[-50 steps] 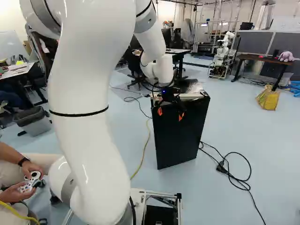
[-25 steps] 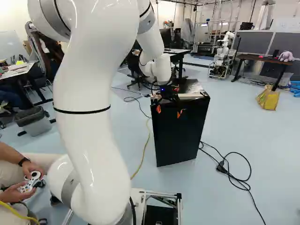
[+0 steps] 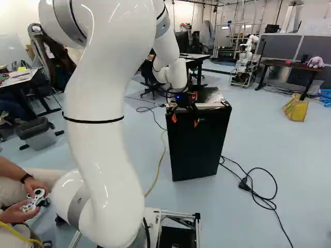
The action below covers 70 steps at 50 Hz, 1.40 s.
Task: Grab a drink from the fridge
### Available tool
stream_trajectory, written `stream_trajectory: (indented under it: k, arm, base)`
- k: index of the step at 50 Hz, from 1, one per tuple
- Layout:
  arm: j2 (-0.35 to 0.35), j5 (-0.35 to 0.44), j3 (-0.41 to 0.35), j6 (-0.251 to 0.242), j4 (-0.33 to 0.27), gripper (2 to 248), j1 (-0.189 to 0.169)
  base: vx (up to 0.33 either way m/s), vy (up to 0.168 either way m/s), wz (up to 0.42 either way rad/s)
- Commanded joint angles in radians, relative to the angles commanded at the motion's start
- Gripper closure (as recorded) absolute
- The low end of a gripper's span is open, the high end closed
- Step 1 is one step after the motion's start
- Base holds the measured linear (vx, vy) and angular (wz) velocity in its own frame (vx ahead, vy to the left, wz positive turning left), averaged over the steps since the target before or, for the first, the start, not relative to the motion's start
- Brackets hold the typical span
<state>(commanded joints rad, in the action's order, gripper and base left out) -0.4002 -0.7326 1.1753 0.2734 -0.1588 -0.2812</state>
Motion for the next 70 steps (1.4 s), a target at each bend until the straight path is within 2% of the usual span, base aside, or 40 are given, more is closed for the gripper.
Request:
stream_trajectory:
  k: [34, 70]
  arm:
    - [-0.045, 0.0, 0.064, 0.0, 0.0, 3, 0.029]
    - [-0.054, 0.019, 0.076, 0.0, 0.0, 3, 0.032]
  base:
    - [0.0, 0.0, 0.0]
    - [0.0, 0.0, 0.0]
